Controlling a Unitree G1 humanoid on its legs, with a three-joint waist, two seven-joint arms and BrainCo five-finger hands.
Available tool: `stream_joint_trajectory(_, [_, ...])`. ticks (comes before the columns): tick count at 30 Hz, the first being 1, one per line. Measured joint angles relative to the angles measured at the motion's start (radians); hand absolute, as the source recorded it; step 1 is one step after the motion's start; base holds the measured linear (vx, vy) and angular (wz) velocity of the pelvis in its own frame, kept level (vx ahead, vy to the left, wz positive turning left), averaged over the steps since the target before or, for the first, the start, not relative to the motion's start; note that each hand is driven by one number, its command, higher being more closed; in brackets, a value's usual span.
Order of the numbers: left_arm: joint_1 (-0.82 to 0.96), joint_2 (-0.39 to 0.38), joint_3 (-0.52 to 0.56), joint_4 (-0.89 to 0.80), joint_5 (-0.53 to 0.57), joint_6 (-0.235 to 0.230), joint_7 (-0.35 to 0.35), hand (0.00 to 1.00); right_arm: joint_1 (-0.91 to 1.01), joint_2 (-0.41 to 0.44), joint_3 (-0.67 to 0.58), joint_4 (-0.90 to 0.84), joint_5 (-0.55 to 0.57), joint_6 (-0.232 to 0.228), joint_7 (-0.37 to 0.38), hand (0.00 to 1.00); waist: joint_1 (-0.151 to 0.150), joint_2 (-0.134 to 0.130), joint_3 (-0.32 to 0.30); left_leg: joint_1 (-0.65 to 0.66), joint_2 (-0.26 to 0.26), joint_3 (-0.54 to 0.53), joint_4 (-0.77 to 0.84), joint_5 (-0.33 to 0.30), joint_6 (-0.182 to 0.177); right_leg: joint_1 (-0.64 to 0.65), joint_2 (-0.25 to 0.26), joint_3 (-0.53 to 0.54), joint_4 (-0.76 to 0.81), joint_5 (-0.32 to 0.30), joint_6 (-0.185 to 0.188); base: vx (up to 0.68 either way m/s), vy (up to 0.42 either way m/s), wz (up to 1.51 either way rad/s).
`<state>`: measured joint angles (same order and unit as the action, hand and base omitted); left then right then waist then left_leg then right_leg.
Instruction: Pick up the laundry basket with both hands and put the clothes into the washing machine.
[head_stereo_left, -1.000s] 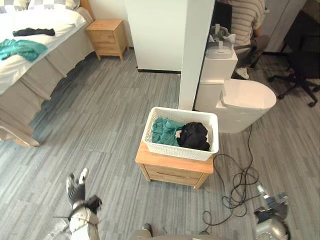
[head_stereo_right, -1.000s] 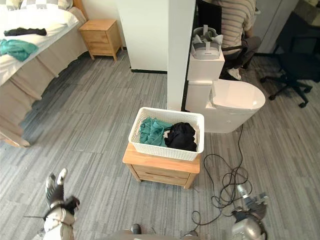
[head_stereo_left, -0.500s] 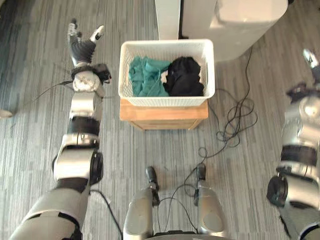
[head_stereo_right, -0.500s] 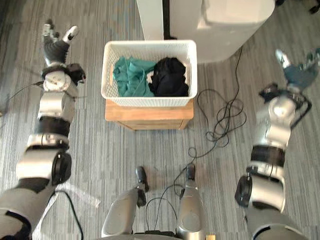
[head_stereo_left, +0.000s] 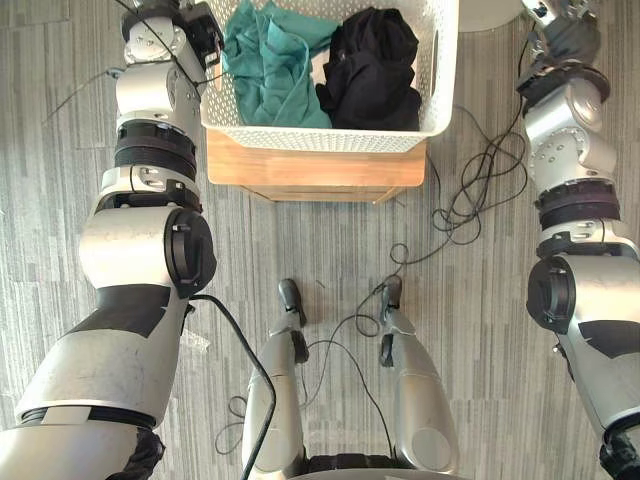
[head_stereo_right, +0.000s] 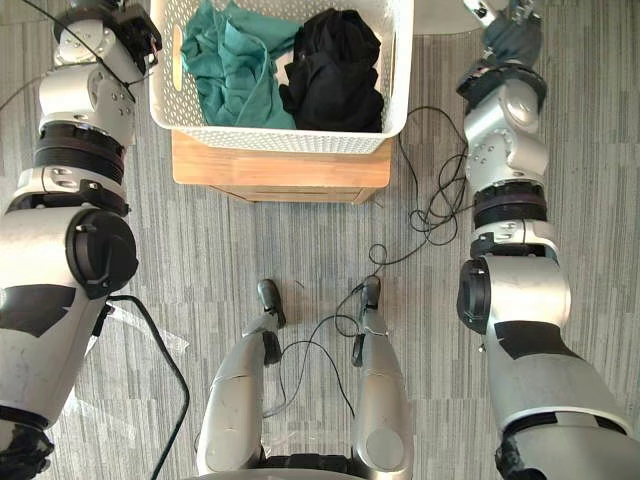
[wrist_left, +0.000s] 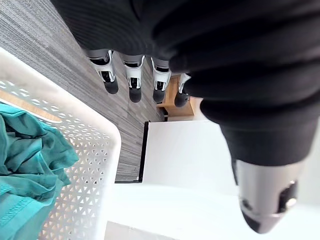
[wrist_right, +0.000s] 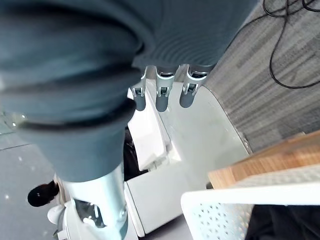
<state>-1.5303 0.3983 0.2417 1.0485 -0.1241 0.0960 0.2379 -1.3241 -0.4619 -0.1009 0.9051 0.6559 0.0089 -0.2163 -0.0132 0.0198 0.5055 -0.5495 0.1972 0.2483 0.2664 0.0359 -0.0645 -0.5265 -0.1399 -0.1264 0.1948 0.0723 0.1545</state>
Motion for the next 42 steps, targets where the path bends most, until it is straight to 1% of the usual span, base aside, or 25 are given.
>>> stream_joint_trajectory(4, [0.0,0.001,-0.046,0.002,0.001,0.006,-0.049,0.0,-0.047,0.004,0.091,0.062,0.073,0.002,0.022,0.0,0.003,0.0,0.0,-0.041,0.011,-0.002,0.021,0.0,0.0,-0.035,0.004,-0.009,0.018,0.0,0.0,-0.01,-0.01,0.02])
stream_joint_trajectory(6, [0.0,0.001,-0.097,0.003,-0.001,0.01,-0.096,0.0,-0.052,0.014,0.141,0.067,0.128,0.01,0.046,0.0,0.004,0.0,0.0,-0.054,0.012,-0.004,0.032,0.0,0.0,-0.04,0.003,-0.014,0.021,0.0,-0.001,0.0,0.0,0.06])
stream_joint_trajectory(7, [0.0,0.001,-0.109,0.003,0.0,0.011,-0.109,0.0,-0.055,0.018,0.15,0.071,0.141,0.011,0.05,0.0,0.004,0.0,0.0,-0.055,0.012,-0.004,0.033,0.0,0.0,-0.04,0.003,-0.015,0.021,0.0,-0.001,0.0,0.002,0.06])
stream_joint_trajectory(8, [-0.001,0.003,-0.134,0.003,0.017,0.013,-0.13,0.0,-0.067,0.03,0.171,0.092,0.169,0.013,0.067,0.0,0.005,0.0,0.0,-0.059,0.012,-0.003,0.037,0.0,0.0,-0.041,0.002,-0.016,0.022,0.0,-0.001,0.0,0.0,0.03])
stream_joint_trajectory(9, [-0.003,0.004,-0.146,0.003,0.026,0.015,-0.132,0.0,-0.071,0.031,0.183,0.097,0.172,0.016,0.072,0.0,0.006,0.0,0.0,-0.063,0.013,-0.003,0.04,0.0,0.0,-0.043,0.002,-0.016,0.023,0.0,-0.001,0.0,0.0,0.0])
stream_joint_trajectory(10, [-0.006,0.009,-0.167,0.003,0.06,0.017,-0.137,0.0,-0.077,0.032,0.198,0.105,0.177,0.018,0.078,0.0,0.008,0.0,0.0,-0.072,0.014,-0.003,0.049,0.0,0.0,-0.05,0.002,-0.017,0.028,0.0,-0.001,0.0,0.0,0.0])
stream_joint_trajectory(12, [-0.017,0.019,-0.175,0.003,0.14,0.024,-0.151,0.0,-0.084,0.031,0.199,0.107,0.184,0.018,0.092,0.0,0.01,0.0,0.0,-0.095,0.019,-0.004,0.06,0.0,0.0,-0.068,0.003,-0.02,0.03,0.003,-0.005,0.0,0.0,0.0])
stream_joint_trajectory(13, [-0.017,0.021,-0.182,0.003,0.151,0.027,-0.152,0.0,-0.084,0.032,0.2,0.107,0.19,0.019,0.093,0.0,0.011,0.0,0.0,-0.1,0.02,-0.004,0.064,0.0,0.0,-0.07,0.004,-0.02,0.031,0.004,-0.006,0.0,0.0,0.0])
stream_joint_trajectory(14, [-0.017,0.026,-0.212,0.003,0.188,0.03,-0.164,0.0,-0.084,0.032,0.202,0.111,0.186,0.02,0.1,0.0,0.015,0.0,0.0,-0.104,0.023,-0.004,0.067,0.0,0.0,-0.072,0.005,-0.023,0.031,0.004,-0.007,0.0,0.0,0.0])
stream_joint_trajectory(16, [-0.017,0.03,-0.25,0.003,0.226,0.031,-0.184,0.0,-0.084,0.032,0.204,0.111,0.165,0.022,0.114,0.0,0.02,0.0,0.0,-0.106,0.028,-0.006,0.067,0.0,0.0,-0.072,0.01,-0.028,0.031,0.005,-0.008,0.0,0.0,0.0])
stream_joint_trajectory(20, [-0.017,0.047,-0.322,0.003,0.307,0.031,-0.214,0.0,-0.08,0.032,0.203,0.109,0.167,0.018,0.127,0.0,0.027,0.0,0.0,-0.108,0.037,-0.009,0.068,0.0,0.0,-0.073,0.019,-0.031,0.031,0.005,-0.013,0.0,-0.007,-0.01])
stream_joint_trajectory(22, [-0.015,0.052,-0.33,0.003,0.338,0.029,-0.214,0.0,-0.073,0.031,0.193,0.098,0.167,0.016,0.131,0.0,0.027,0.0,0.0,-0.113,0.038,-0.011,0.068,0.0,0.0,-0.076,0.02,-0.034,0.031,0.005,-0.013,0.0,0.0,0.0])
stream_joint_trajectory(25, [-0.006,0.057,-0.359,0.003,0.341,0.026,-0.217,0.0,-0.051,0.03,0.174,0.08,0.168,0.004,0.131,0.0,0.03,0.0,0.0,-0.117,0.037,-0.012,0.068,0.0,0.0,-0.078,0.019,-0.036,0.031,0.005,-0.013,0.0,-0.004,0.01])
stream_joint_trajectory(29, [0.041,0.061,-0.358,0.003,0.34,0.026,-0.218,0.0,-0.04,0.031,0.155,0.076,0.169,-0.001,0.131,0.0,0.03,0.0,0.0,-0.118,0.038,-0.011,0.068,0.0,0.0,-0.08,0.019,-0.036,0.031,0.005,-0.013,0.0,0.0,0.0])
stream_joint_trajectory(32, [0.067,0.062,-0.357,0.003,0.346,0.026,-0.225,0.0,-0.009,0.03,0.121,0.009,0.18,-0.01,0.132,0.0,0.029,0.0,0.0,-0.118,0.039,-0.01,0.068,0.0,0.0,-0.081,0.02,-0.035,0.031,0.005,-0.013,0.0,0.0,0.0])
stream_joint_trajectory(35, [0.074,0.067,-0.357,0.003,0.372,0.026,-0.239,0.0,0.008,0.03,0.106,0.008,0.209,-0.014,0.132,0.0,0.029,0.0,0.0,-0.119,0.04,-0.006,0.068,0.0,0.0,-0.083,0.021,-0.033,0.031,0.006,-0.014,0.0,-0.005,-0.01])
stream_joint_trajectory(38, [0.078,0.087,-0.356,0.003,0.373,0.025,-0.24,0.0,0.042,0.034,0.094,-0.041,0.23,-0.029,0.131,0.0,0.028,0.0,0.0,-0.124,0.044,0.001,0.068,0.0,0.0,-0.093,0.024,-0.029,0.03,0.009,-0.018,-0.01,-0.021,-0.06])
stream_joint_trajectory(42, [0.078,0.09,-0.359,0.002,0.372,0.025,-0.248,0.0,0.077,0.035,0.055,-0.099,0.243,-0.036,0.129,0.0,0.028,0.0,0.0,-0.13,0.051,0.001,0.068,0.0,0.0,-0.097,0.03,-0.028,0.027,0.011,-0.02,0.0,-0.017,-0.03])
